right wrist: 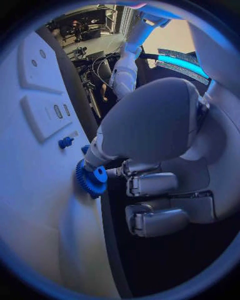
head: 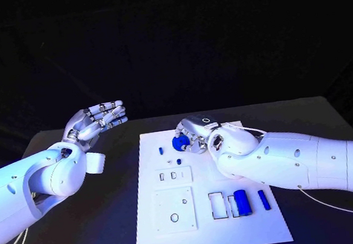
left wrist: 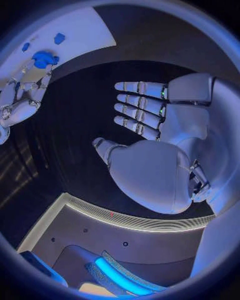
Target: Assemble the parts on the task board
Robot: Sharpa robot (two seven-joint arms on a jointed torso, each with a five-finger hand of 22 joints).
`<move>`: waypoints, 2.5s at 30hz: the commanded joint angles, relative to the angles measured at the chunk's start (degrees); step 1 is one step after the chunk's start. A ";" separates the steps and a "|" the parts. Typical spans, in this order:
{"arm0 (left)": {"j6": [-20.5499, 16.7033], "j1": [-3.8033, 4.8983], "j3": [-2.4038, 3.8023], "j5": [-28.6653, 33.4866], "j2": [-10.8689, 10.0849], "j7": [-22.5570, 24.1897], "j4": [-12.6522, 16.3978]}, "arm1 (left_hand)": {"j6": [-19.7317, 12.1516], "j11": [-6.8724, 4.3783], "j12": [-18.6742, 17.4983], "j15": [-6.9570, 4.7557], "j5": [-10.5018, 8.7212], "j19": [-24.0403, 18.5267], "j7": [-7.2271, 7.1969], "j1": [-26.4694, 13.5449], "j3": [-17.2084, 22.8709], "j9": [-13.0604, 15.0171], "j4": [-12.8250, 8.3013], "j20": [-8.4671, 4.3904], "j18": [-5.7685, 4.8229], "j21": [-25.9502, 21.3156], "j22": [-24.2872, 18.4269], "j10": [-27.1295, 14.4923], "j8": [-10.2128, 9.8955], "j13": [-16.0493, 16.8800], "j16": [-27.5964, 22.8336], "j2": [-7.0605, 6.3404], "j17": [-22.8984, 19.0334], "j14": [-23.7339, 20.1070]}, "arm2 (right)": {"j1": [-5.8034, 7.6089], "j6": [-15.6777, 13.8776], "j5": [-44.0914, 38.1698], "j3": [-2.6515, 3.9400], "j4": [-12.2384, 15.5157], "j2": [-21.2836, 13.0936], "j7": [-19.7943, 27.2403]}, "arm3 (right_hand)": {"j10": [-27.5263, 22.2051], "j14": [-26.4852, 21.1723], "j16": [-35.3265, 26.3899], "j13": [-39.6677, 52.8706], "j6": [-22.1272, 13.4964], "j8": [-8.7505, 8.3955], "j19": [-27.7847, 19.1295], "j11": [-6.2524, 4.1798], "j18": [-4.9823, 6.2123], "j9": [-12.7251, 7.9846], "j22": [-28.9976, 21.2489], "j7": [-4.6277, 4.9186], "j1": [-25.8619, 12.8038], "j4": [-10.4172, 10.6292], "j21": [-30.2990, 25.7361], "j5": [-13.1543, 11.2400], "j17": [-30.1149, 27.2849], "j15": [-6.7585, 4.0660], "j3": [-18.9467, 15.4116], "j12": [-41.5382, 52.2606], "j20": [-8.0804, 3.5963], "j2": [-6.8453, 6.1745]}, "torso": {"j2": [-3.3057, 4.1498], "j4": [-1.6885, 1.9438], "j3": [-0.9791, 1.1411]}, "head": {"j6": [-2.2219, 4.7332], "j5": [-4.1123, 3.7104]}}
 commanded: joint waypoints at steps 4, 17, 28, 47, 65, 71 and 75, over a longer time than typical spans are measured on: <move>0.98 0.10 0.06 0.26 0.16 0.24 0.10 | 0.47 0.01 0.30 0.10 0.28 0.61 5.85 0.68 -0.07 0.10 -0.35 0.06 -0.16 0.37 0.10 0.43 0.32 0.10 0.25 0.04 -0.11 0.28 | -0.10 0.79 -1.56 0.00 -1.32 0.98 -0.52 | -0.06 5.02 0.23 6.12 1.56 2.69 5.89 0.22 -0.82 1.20 15.05 -0.38 -0.87 0.02 0.30 -0.11 10.78 -0.20 0.67 -0.42 -0.42 -0.15 | -0.04 0.00 -0.01 | -0.23 -0.10; 1.25 0.10 0.06 0.26 0.16 0.02 0.12 | 0.54 0.00 0.31 0.10 0.28 0.89 5.83 0.73 -0.03 0.10 -0.37 0.06 -0.13 0.43 0.12 0.51 0.37 0.11 0.22 0.10 -0.18 0.18 | -0.42 1.50 -1.43 -0.07 -3.29 2.31 -0.38 | -1.07 4.94 0.05 5.15 0.17 2.02 5.89 0.60 -0.82 0.87 15.05 0.06 -2.14 0.00 0.30 -0.95 10.47 0.11 1.35 -1.64 -0.17 -0.86 | -0.03 0.02 -0.08 | -0.60 -0.07; 1.46 0.10 0.06 0.26 0.17 -0.13 0.09 | 0.72 -0.01 0.32 0.09 0.28 0.94 5.82 0.75 -0.02 0.13 -0.38 0.06 -0.12 0.44 0.13 0.54 0.43 0.11 0.20 0.12 -0.21 0.14 | -0.44 2.91 0.33 -0.09 -3.85 2.54 -0.21 | -4.01 4.90 0.00 2.41 -5.78 -2.23 5.89 2.28 -0.82 -1.78 15.05 1.70 -12.24 2.41 0.30 0.48 10.43 1.61 -4.74 -5.13 1.33 -0.92 | -0.08 -0.03 -0.06 | -0.66 -0.03; 1.52 0.10 0.05 0.26 -0.04 -0.20 0.16 | 0.88 -0.02 0.30 0.08 0.26 1.17 5.82 0.79 0.00 0.13 -0.39 0.07 -0.07 0.47 0.14 0.50 0.52 0.10 0.15 0.16 -0.34 0.04 | -0.44 4.51 1.65 -0.17 -3.44 1.35 -0.01 | -3.00 5.00 0.21 3.49 -4.16 -1.67 5.89 1.97 -0.82 -2.01 15.05 1.40 -13.16 2.15 0.30 1.49 10.84 1.43 -5.41 -3.89 1.23 1.32 | -0.04 -0.05 -0.01 | -0.75 0.02; 1.40 0.10 0.05 0.26 -0.29 -0.25 0.19 | 1.06 -0.02 0.29 0.07 0.25 1.45 5.83 0.84 0.02 0.15 -0.42 0.07 -0.04 0.52 0.15 0.57 0.61 0.10 0.15 0.20 -0.35 0.24 | -0.46 5.75 2.02 -0.29 -0.76 -1.71 -0.64 | -2.26 5.06 0.34 4.21 -3.37 -1.29 5.89 1.85 -0.82 -1.98 15.05 1.26 -13.49 2.32 0.30 1.41 11.07 1.31 -5.35 -3.04 1.12 1.30 | -0.08 -0.01 0.00 | -0.97 0.03; 1.41 0.09 0.05 0.26 -0.42 -0.25 0.15 | 1.10 -0.02 0.30 0.07 0.25 1.47 5.83 0.86 0.03 0.15 -0.43 0.07 -0.03 0.52 0.15 0.62 0.62 0.10 0.14 0.21 -0.37 0.23 | -0.44 1.75 1.80 -0.27 2.29 -4.69 -1.27 | -2.17 5.05 0.31 4.28 -3.19 -1.21 5.89 1.81 -0.82 -1.99 15.05 1.22 -13.65 2.39 0.30 1.37 11.01 1.27 -5.32 -2.95 1.09 1.38 | -0.11 -0.08 0.00 | -0.93 0.07; 1.47 0.09 0.05 0.26 -0.48 -0.23 0.06 | 1.10 -0.02 0.30 0.07 0.25 1.47 5.83 0.86 0.03 0.15 -0.43 0.07 -0.03 0.52 0.15 0.62 0.62 0.10 0.14 0.21 -0.37 0.23 | -0.02 -1.73 3.27 0.01 5.74 -8.58 -0.39 | -2.30 5.03 0.27 4.14 -3.19 -1.22 5.89 1.77 -0.82 -2.03 15.05 1.19 -13.49 2.26 0.30 1.41 10.93 1.25 -5.24 -3.11 1.07 1.33 | -0.22 -0.22 0.03 | -0.82 0.07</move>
